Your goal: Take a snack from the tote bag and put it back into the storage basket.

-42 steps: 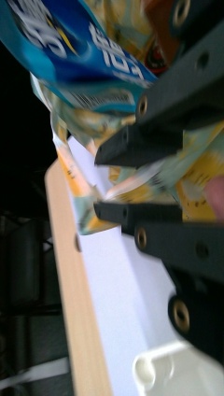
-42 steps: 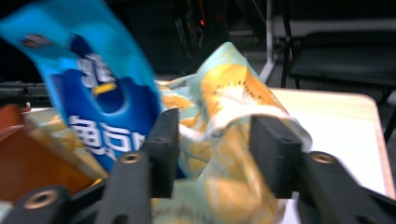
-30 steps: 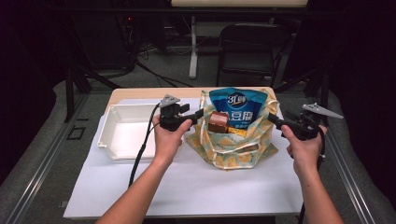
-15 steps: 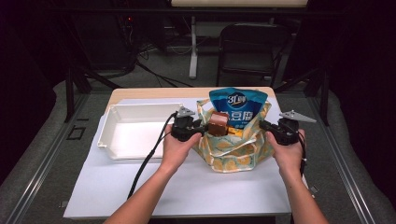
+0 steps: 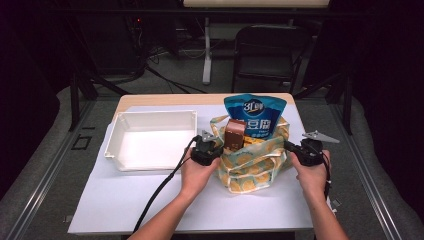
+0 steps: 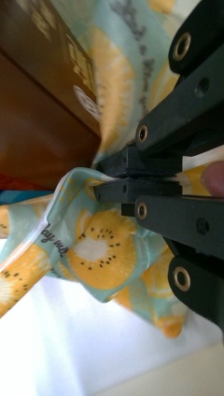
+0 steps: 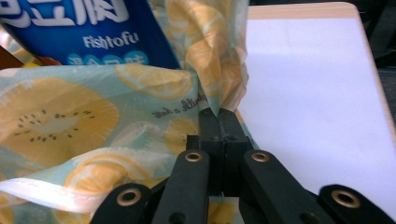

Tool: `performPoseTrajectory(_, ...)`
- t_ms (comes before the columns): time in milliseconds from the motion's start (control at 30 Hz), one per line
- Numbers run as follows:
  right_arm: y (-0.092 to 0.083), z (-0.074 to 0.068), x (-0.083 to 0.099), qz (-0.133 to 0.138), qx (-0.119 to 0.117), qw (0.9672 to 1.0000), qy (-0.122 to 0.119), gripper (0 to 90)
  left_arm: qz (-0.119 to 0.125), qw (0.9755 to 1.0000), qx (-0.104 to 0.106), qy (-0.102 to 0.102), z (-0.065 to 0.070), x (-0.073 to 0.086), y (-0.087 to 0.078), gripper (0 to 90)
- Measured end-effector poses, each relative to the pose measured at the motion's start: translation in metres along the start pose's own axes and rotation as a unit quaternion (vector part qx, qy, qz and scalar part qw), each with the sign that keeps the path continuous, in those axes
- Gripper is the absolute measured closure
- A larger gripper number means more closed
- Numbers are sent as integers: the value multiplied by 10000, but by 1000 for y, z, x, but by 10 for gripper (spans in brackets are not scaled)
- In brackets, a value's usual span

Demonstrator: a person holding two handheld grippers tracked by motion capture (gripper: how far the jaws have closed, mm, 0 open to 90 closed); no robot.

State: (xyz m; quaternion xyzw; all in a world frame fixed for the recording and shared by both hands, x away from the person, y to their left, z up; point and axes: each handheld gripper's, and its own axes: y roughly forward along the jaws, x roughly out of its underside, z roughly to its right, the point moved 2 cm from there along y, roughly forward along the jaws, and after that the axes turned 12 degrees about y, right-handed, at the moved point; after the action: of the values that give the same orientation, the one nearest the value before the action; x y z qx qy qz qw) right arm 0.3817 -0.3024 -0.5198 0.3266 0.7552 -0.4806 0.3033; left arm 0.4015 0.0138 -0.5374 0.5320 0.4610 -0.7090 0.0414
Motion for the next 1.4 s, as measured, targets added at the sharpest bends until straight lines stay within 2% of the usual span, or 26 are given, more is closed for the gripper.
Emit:
performPoseTrajectory(67, -1, 2, 2, 86, 62, 9999, 78, 900, 105, 9999, 7, -53, 2, 1, -2, 876)
performPoseTrajectory(200, -1, 12, 12, -67, 223, 9997, 65, 900, 120, 9999, -11, 90, 6, 3, -3, 878)
performPoseTrajectory(233, -1, 15, 15, -270, 303, 9992, 0, 900, 83, 10000, 0, 55, 7, 5, -1, 877)
performPoseTrajectory(267, 4, 16, 20, -187, 203, 9995, 182, 900, 25, 10000, -4, 86, 7, 7, 1, 877)
performPoseTrajectory(300, 8, 17, 24, -227, 213, 9992, 240, 900, -23, 10000, 7, 83, 7, 9, 4, 877)
performPoseTrajectory(400, 17, 18, 31, -532, 297, 9980, 148, 900, -166, 9998, -27, 86, 7, 17, 12, 880)
performPoseTrajectory(500, 29, 22, 39, -784, 549, 9954, 46, 900, -428, 9984, -242, 292, 11, 26, 23, 883)
performPoseTrajectory(533, 30, 23, 41, -687, 483, 9964, 141, 900, -526, 9976, -254, 358, 11, 29, 27, 883)
performPoseTrajectory(600, 27, 25, 40, -803, 515, 9954, 48, 900, -467, 9976, -329, 402, 12, 30, 28, 883)
performPoseTrajectory(667, 26, 24, 42, -708, 448, 9964, 99, 890, -502, 9976, -280, 379, 12, 30, 27, 868)
performPoseTrajectory(700, 21, 25, 41, -681, 416, 9968, 68, 805, -467, 9979, -318, 329, 9, 29, 24, 827)
performPoseTrajectory(733, 18, 24, 41, -469, 309, 9982, 219, 744, -325, 9987, -300, 268, 7, 28, 19, 784)
performPoseTrajectory(767, 13, 24, 41, -237, 193, 9988, 378, 719, -181, 9995, -191, 160, 5, 26, 12, 749)
performPoseTrajectory(800, 2, 25, 38, -154, 171, 9991, 347, 684, -5, 9998, -167, 116, 4, 24, 5, 718)
performPoseTrajectory(833, -7, 24, 34, 16, 99, 9992, 392, 642, 128, 9996, -175, 159, 4, 21, -1, 690)
performPoseTrajectory(900, -24, 22, 26, 321, 132, 9986, 404, 581, 392, 9990, -117, 196, 5, 16, -13, 664)
performPoseTrajectory(933, -36, 21, 21, 467, 111, 9983, 318, 558, 471, 9986, -116, 212, 6, 14, -18, 652)
performPoseTrajectory(1033, -51, 11, 14, 805, -102, 9964, 238, 499, 756, 9969, -83, 195, 6, 6, -31, 617)
performPoseTrajectory(1067, -52, 6, 12, 857, -203, 9958, 245, 475, 791, 9968, -31, 148, 6, 4, -32, 603)
performPoseTrajectory(1133, -47, -3, 11, 769, -385, 9960, 246, 381, 794, 9968, 14, 116, 6, 3, -31, 543)
performPoseTrajectory(1167, -47, -3, 11, 769, -385, 9960, 246, 381, 714, 9974, 29, 126, 7, 3, -29, 543)
performPoseTrajectory(1200, -37, -11, 12, 661, -387, 9967, 286, 305, 620, 9980, 65, 80, 8, 5, -21, 454)
performPoseTrajectory(1233, -32, -15, 13, 591, -391, 9972, 252, 281, 533, 9985, 115, 61, 8, 6, -19, 432)
performPoseTrajectory(1300, -23, -22, 15, 482, -309, 9983, 140, 295, 333, 9992, 203, 32, 10, 11, -9, 398)
performPoseTrajectory(1333, -20, -24, 17, 437, -279, 9986, 46, 342, 271, 9993, 231, 59, 10, 13, -6, 409)
performPoseTrajectory(1400, -16, -26, 22, 406, -99, 9991, -106, 547, 142, 9996, 239, 76, 13, 17, 2, 475)
